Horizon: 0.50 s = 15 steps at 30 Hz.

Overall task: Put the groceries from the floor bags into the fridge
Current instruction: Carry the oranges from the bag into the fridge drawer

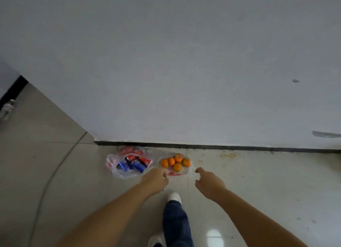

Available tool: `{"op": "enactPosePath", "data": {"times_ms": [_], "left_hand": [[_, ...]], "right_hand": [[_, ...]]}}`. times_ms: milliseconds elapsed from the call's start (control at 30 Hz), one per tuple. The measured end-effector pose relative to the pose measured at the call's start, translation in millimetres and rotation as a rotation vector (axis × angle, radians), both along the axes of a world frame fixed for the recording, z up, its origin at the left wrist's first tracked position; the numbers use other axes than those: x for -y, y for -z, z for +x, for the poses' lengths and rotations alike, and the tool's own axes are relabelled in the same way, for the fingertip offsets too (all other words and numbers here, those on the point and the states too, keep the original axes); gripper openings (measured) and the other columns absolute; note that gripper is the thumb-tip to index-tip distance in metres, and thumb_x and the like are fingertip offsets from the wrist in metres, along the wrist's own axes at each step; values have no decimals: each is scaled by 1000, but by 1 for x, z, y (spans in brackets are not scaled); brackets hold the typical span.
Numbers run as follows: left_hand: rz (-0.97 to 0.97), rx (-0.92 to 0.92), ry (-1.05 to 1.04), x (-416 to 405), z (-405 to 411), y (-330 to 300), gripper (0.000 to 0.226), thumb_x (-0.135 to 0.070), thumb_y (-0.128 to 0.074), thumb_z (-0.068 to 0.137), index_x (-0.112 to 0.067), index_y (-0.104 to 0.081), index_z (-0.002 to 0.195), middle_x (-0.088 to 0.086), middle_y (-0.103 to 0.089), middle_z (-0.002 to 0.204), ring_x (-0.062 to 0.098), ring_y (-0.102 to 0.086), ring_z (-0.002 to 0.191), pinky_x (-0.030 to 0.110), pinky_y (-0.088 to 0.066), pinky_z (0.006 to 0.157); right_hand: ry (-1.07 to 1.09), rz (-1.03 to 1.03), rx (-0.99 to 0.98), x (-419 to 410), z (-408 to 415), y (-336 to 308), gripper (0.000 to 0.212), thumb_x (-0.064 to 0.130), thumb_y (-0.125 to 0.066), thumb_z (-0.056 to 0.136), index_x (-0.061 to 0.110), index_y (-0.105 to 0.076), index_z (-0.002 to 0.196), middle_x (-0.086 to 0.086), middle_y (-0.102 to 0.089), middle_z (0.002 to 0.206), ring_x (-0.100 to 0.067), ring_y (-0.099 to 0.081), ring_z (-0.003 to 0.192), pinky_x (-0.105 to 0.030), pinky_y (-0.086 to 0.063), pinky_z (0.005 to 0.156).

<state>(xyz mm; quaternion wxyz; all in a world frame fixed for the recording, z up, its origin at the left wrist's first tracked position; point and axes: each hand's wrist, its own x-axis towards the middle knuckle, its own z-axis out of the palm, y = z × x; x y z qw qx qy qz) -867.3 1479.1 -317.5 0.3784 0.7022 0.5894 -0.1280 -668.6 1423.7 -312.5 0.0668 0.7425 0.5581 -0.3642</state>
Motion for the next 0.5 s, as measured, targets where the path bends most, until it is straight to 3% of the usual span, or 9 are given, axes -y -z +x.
{"op": "enactPosePath", "data": {"times_ms": [100, 300, 433, 500], "left_hand": [[-37, 41, -17, -39, 17, 77, 23, -30, -48, 92, -17, -59, 107, 4, -64, 108, 21, -61, 100, 33, -49, 88], [-54, 34, -55, -101, 12, 295, 24, -25, -47, 93, -15, -56, 113, 3, -58, 115, 20, -56, 107, 29, -43, 89], [-2, 17, 75, -129, 3, 433, 23, -25, -42, 94, -15, -57, 107, 5, -58, 114, 21, -56, 104, 32, -47, 87], [30, 40, 158, -147, 8, 493, 39, -33, -30, 90, -13, -58, 108, 8, -57, 116, 26, -55, 108, 35, -45, 88]], "right_hand": [[40, -27, -36, -44, 4, 77, 39, 28, -43, 95, 23, -41, 133, -3, -62, 116, -20, -62, 102, -29, -49, 82], [35, -128, -29, -117, 4, 291, 38, 28, -44, 95, 23, -43, 133, -1, -54, 130, -20, -55, 115, -29, -46, 92], [27, -67, -29, -149, -2, 423, 37, 23, -43, 96, 25, -45, 133, -2, -51, 134, -21, -53, 118, -28, -43, 92], [14, -46, -19, -162, -3, 484, 37, 26, -43, 96, 28, -46, 132, -3, -49, 135, -25, -52, 117, -33, -45, 93]]}}
